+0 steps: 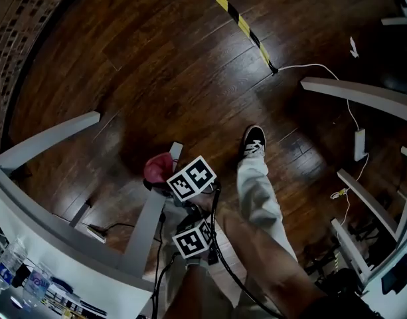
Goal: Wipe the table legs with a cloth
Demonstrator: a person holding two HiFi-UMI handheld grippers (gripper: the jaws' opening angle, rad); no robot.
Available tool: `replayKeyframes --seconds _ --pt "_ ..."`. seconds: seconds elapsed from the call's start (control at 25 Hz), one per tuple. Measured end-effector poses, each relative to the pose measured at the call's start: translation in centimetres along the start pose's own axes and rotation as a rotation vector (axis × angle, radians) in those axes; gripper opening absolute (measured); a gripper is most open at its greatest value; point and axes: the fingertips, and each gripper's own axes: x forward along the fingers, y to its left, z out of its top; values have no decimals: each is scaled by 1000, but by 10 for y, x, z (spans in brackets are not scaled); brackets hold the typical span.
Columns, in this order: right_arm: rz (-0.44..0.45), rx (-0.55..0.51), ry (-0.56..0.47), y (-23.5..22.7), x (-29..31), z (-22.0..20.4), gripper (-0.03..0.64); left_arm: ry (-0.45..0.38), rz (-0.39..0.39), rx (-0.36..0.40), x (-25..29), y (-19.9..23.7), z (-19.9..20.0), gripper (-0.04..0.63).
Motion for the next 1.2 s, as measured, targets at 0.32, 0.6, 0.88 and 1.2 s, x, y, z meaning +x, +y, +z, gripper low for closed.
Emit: replayKeyframes --seconds 0.32,0.6,0.88,1.2 --pt "-22 -33 -6 52 -19 -6 74 -48 -60 -10 -51 -3 -11 2" --pt "-42 -23 -24 110 -39 -8 74 -70 -92 -1 -109 -7 -19 2" --pt "-44 -18 -30 174 -60 -18 74 -88 -99 53 -175 -10 -33 1" --pt "-58 -130 82 248 -87 -25 74 -176 -128 112 -236 -25 -19 0"
